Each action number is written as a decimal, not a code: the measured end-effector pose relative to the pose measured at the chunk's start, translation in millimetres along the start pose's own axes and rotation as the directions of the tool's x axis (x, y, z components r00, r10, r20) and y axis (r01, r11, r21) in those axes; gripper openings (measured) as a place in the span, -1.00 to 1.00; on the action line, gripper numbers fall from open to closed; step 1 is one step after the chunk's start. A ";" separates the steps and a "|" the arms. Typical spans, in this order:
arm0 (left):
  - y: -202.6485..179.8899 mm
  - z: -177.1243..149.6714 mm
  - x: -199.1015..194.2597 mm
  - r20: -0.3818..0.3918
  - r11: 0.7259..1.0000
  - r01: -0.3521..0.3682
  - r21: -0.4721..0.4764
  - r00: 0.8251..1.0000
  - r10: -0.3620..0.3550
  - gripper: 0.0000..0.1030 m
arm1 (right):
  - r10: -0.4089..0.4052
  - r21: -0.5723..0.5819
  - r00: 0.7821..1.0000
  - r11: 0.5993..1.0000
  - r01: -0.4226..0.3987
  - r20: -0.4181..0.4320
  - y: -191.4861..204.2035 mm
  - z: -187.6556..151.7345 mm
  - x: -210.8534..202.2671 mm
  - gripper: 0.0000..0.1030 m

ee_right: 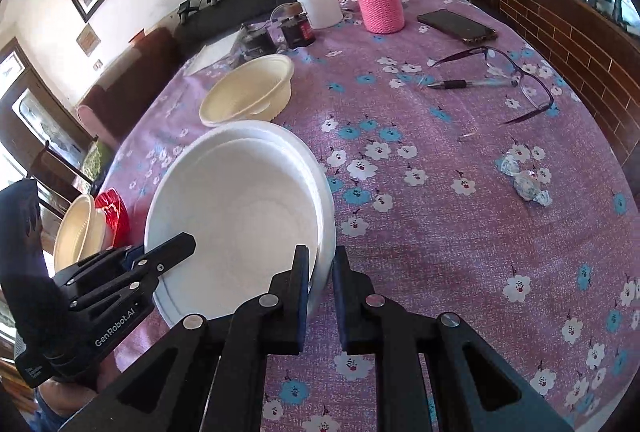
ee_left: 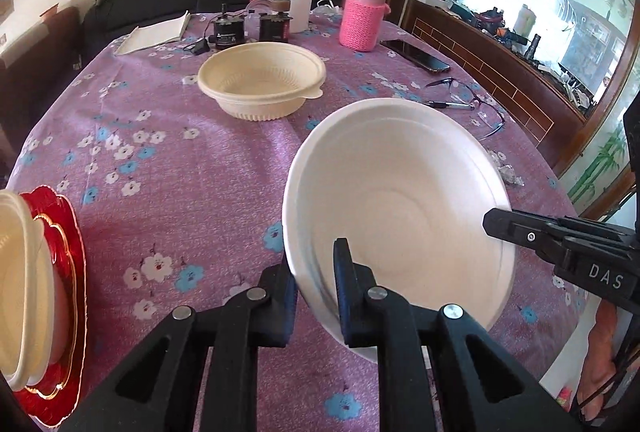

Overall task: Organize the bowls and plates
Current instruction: 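Lift the white bowl with the right gripper and carry it toward the plate stack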

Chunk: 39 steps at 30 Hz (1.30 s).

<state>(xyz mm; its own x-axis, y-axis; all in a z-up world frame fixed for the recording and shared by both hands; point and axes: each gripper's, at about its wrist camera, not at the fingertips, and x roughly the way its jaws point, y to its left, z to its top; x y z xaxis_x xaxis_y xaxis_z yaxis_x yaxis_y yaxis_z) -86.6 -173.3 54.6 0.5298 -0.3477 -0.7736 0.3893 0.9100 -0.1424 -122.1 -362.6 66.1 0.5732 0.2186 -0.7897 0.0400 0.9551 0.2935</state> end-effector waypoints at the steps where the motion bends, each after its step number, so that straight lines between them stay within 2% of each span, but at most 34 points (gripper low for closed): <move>1: 1.2 -1.4 -0.9 0.000 1.000 0.003 -0.005 1.000 -0.003 -0.71 | -0.008 -0.010 1.000 1.000 0.008 -0.001 2.6 0.4 1.5 -0.76; 13: 9.6 -7.2 -8.0 0.014 1.000 0.008 -0.024 1.000 -0.008 -0.71 | -0.087 -0.096 0.996 0.991 0.090 0.033 26.8 -3.2 -3.0 -0.75; 39: 23.9 -7.6 -47.0 0.106 0.999 -0.012 -0.048 0.994 0.017 -0.71 | -0.084 -0.164 0.992 0.982 0.099 0.098 60.9 2.2 -21.8 -0.74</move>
<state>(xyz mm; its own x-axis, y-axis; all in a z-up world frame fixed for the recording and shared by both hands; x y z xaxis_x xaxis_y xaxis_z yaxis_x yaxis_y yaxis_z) -107.9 -133.5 82.8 0.6131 -0.3545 -0.7060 0.3466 0.9238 -0.1629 -130.4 -309.7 102.4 0.6455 0.1169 -0.7547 -0.0377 0.9919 0.1214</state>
